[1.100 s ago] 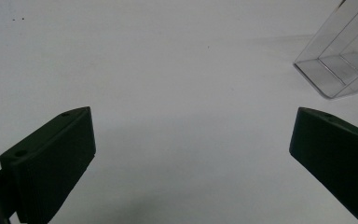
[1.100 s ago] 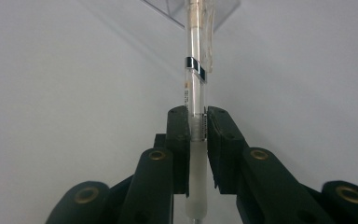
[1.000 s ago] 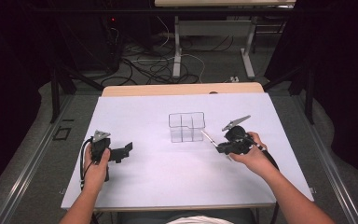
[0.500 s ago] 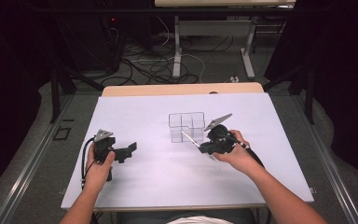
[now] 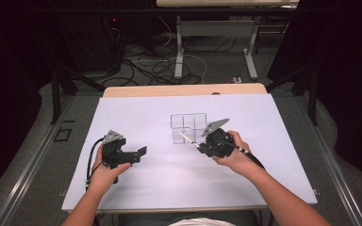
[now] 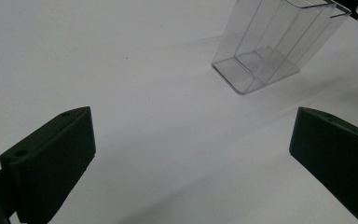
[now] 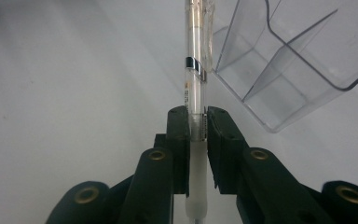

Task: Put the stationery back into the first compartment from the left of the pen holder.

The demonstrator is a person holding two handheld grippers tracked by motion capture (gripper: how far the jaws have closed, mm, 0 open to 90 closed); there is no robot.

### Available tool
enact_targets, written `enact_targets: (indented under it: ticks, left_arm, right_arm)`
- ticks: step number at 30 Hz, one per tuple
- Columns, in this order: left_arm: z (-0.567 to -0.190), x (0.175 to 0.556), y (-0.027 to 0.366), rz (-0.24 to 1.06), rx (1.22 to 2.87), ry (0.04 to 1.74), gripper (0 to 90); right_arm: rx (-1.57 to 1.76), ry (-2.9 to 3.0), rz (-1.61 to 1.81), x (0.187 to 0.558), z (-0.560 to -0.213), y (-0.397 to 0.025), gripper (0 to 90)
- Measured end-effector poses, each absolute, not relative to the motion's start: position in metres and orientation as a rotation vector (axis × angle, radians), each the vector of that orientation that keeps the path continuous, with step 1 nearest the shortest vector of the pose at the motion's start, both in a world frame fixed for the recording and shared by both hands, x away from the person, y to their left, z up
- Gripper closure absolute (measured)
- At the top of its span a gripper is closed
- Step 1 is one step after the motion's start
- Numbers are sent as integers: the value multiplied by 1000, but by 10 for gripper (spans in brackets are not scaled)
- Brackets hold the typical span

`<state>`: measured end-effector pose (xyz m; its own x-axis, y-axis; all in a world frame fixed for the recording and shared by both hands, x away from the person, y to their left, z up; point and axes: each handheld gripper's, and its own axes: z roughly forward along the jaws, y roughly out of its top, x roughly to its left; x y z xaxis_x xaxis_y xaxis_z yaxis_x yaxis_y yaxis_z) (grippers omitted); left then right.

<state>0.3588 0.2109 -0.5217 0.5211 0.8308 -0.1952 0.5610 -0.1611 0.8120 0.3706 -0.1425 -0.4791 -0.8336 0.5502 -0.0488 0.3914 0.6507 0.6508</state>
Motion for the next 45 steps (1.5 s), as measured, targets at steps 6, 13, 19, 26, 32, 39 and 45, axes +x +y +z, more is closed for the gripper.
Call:
enact_targets:
  ticks: [6, 13, 19, 26, 32, 39, 45]
  left_arm:
    - [-522, 358, 207, 367, 1857, 1130, 17]
    - [-517, 356, 206, 364, 1875, 1108, 25]
    - [-511, 355, 201, 372, 1895, 1070, 74]
    - [-495, 351, 188, 396, 1979, 954, 226]
    - [-485, 347, 176, 420, 2067, 875, 348]
    - [-481, 341, 159, 407, 2137, 776, 357]
    - [-475, 342, 145, 381, 2172, 720, 363]
  right_arm:
    - [514, 2552, 866, 357, -475, -132, 800]
    - [157, 2401, 668, 338, -472, -119, 800]
    - [-75, 2276, 533, 328, -476, -114, 800]
    - [-380, 2134, 325, 320, -483, -106, 800]
    - [-534, 2052, 201, 315, -486, -102, 800]
    - [-625, 2006, 153, 314, -490, -101, 800]
    - [-765, 1915, 139, 309, -491, -102, 800]
